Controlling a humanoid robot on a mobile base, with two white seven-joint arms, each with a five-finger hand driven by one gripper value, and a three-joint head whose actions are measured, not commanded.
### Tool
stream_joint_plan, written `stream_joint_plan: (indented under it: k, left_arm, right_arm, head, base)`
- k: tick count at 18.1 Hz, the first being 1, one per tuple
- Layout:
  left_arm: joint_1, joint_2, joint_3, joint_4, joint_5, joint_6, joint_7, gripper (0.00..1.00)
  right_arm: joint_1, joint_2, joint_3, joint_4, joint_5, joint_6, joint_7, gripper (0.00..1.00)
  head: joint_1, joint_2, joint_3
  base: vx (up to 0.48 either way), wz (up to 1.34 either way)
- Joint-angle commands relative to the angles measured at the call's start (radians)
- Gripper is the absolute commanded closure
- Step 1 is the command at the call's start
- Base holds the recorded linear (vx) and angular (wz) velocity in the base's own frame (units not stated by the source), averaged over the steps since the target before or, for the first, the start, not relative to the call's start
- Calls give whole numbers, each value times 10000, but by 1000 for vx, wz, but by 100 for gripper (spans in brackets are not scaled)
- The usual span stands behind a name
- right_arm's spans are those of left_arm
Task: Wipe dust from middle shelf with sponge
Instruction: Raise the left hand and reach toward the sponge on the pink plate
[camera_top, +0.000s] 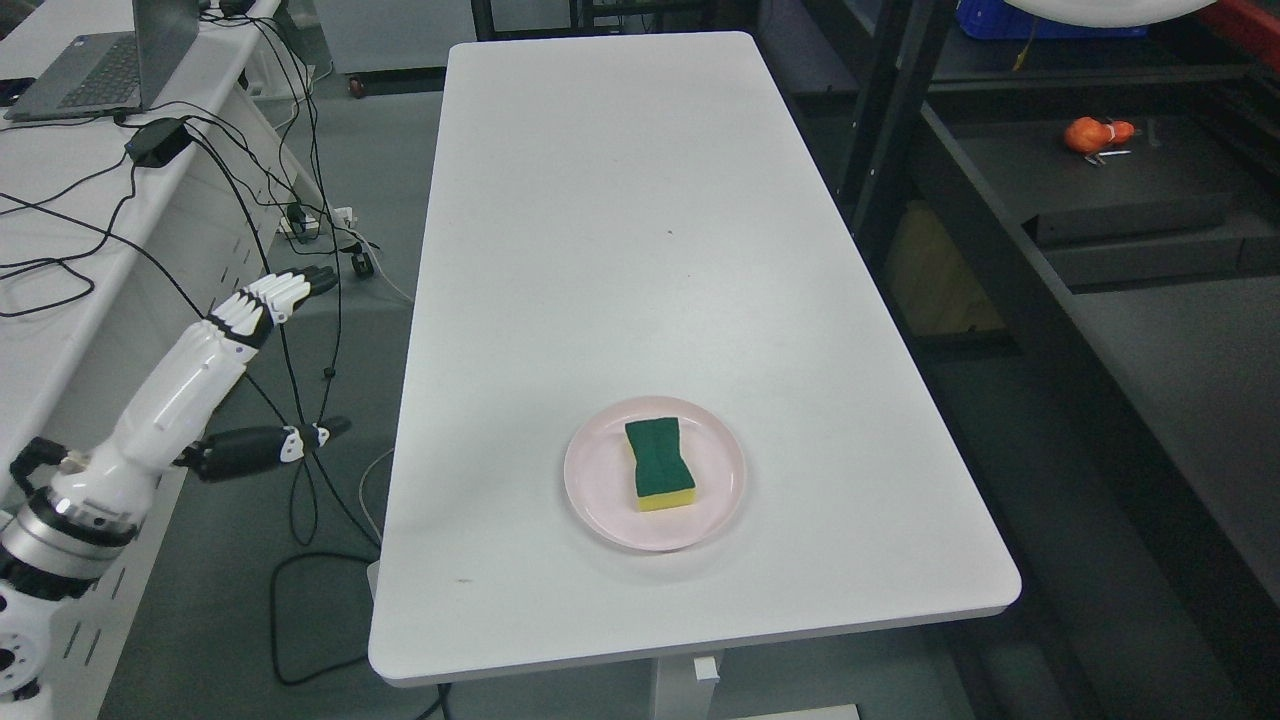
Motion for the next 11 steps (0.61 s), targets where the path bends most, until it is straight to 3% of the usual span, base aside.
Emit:
stream_joint_plan:
  k: [1, 7, 11]
  left_arm:
    - [-1988, 1176, -2001, 814, -3911, -588, -20, 3]
    - [-3505, 471, -4810, 921, -6522, -588, -20, 4]
    - [-4336, -646, -6436, 1014, -7627, -588, -20, 4]
  right_arm:
    - [1, -175, 0, -174, 0, 724, 0, 0]
    - [1, -175, 0, -174, 0, 739, 0, 0]
    - [1, -175, 0, -174, 0, 724, -15, 0]
  head:
    - [0, 0, 0]
    - [0, 0, 0]
    - [0, 0, 0]
  base:
    - [0, 0]
    - [0, 0]
    - [0, 0]
